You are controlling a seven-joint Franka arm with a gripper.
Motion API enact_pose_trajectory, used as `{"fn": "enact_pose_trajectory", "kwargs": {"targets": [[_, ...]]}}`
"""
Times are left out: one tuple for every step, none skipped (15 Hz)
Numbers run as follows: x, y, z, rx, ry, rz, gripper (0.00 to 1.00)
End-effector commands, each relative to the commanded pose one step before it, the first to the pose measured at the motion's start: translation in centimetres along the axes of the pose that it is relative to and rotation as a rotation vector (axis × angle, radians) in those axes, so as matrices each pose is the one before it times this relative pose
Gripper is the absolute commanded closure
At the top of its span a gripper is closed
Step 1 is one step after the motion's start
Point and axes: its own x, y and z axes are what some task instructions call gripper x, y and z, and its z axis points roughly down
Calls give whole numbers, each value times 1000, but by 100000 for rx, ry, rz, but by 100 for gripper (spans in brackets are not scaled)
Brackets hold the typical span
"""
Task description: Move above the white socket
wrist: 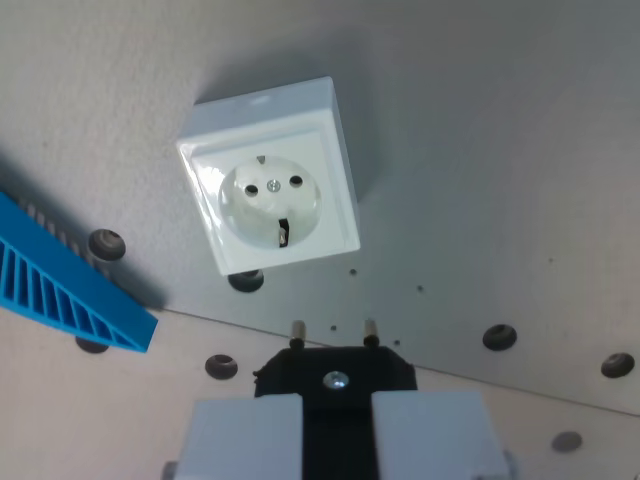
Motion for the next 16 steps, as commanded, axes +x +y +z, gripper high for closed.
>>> {"fn": "enact_pose_trajectory", "kwargs": {"targets": [[-359,-473,1583,-2842,10229,-10783,100],[-68,-139,392,-109,313,-468,100],[-72,-143,380,-87,195,-802,100],[-69,-142,364,20,-81,-588,100],[-65,-134,351,-7,40,-595,100],[-60,-125,341,-58,294,-488,100],[-53,-118,336,24,-102,-454,100],[-48,-112,334,9,62,-595,100],[-44,-106,334,34,-120,-539,100],[-36,-99,328,-16,-80,-271,100],[-28,-81,277,4,-289,-310,100],[-23,-79,270,-51,-50,-384,100],[-20,-79,264,-6,-240,-357,100],[-17,-75,254,-54,2,-452,100],[-21,-71,246,-88,21,-253,100],[-27,-66,236,-127,146,41,100]]}}
